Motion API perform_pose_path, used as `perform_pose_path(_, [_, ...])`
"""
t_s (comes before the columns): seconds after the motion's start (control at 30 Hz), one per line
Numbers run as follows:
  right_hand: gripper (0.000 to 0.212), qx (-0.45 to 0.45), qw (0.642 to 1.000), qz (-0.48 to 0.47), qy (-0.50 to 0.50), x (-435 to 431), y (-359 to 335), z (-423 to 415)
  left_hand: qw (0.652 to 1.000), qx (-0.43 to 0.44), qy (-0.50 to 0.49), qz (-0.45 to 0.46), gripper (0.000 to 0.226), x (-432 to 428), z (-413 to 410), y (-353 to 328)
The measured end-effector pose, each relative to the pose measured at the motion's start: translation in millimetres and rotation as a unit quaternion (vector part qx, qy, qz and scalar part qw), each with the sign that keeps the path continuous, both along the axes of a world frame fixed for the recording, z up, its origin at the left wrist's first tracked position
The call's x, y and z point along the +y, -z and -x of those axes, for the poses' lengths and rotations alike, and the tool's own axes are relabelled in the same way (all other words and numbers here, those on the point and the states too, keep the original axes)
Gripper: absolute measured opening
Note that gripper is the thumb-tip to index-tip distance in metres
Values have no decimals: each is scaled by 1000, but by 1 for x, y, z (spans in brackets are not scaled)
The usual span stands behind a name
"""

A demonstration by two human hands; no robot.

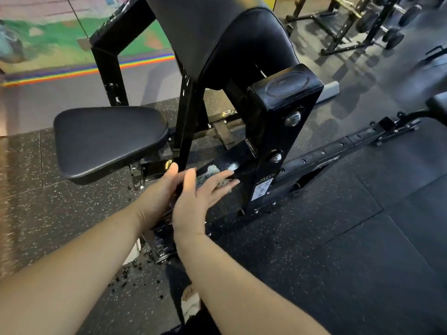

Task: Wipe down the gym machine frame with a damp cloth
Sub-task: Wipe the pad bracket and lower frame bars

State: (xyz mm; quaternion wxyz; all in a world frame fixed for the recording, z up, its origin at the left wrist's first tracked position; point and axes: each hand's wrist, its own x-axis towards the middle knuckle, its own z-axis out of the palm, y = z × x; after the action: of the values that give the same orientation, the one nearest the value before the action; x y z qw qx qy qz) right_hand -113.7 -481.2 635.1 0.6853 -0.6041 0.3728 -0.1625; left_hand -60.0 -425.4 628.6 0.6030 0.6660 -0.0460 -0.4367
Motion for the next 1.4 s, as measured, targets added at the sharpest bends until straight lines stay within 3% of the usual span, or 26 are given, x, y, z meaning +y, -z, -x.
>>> perform_pose_path(0.07, [82, -9, 995, 82, 60, -33, 0, -12, 1000, -12, -20, -10, 60, -4, 1, 1])
perform_pose_path(0.13, [76, -25, 970, 235, 53, -53, 13, -9, 999, -14, -34, -7, 59, -8, 4, -1])
perform_pose_path(0.23, [58, -10, 879, 473, -64, -50, 49, 22, 997, 2, -75, 13, 62, -9, 7, -4])
perform_pose_path(0.37, [59, -109, 750, 600, -255, -70, 46, 34, 982, -85, -150, -74, 55, 11, 11, 0])
perform_pose_path(0.43, [59, -93, 706, 646, -273, -89, 29, 20, 970, -109, -150, -155, 54, 27, 16, 6])
perform_pose_path(0.57, [49, 99, 639, 698, -307, -110, -6, -3, 972, -58, -111, -200, 60, 38, 20, 13])
perform_pose_path(0.67, [71, 215, 603, 698, -320, -93, -10, -3, 978, -38, -106, -177, 57, 44, 18, 18])
perform_pose_path(0.73, [78, 231, 555, 711, -364, -56, 4, -7, 983, -39, -133, -120, 53, 53, 15, 24])
perform_pose_path(0.8, [67, 230, 507, 691, -461, -11, 26, -15, 982, -18, -166, -90, 51, 65, 10, 32])
perform_pose_path(0.93, [52, 224, 448, 683, -531, 10, 36, -27, 984, -13, -123, -128, 51, 84, -3, 42])
perform_pose_path(1.0, [50, 240, 440, 715, -487, -29, 19, -25, 990, 6, -79, -121, 54, 77, -5, 39])
perform_pose_path(1.1, [45, 271, 444, 798, -304, -103, -21, -20, 989, 0, -16, -145, 55, 61, -5, 32])
perform_pose_path(1.13, [46, 285, 435, 802, -293, -118, -29, -18, 988, -13, -1, -153, 53, 56, -4, 32])
perform_pose_path(1.2, [54, 312, 443, 784, -304, -121, -27, -16, 988, -27, 2, -151, 50, 55, -2, 36])
perform_pose_path(1.3, [64, 288, 486, 770, -297, -73, 3, -17, 992, -47, -45, -110, 49, 65, 6, 51])
perform_pose_path(1.4, [60, 230, 492, 730, -414, -7, 40, -20, 980, -70, -133, -127, 52, 72, 9, 67])
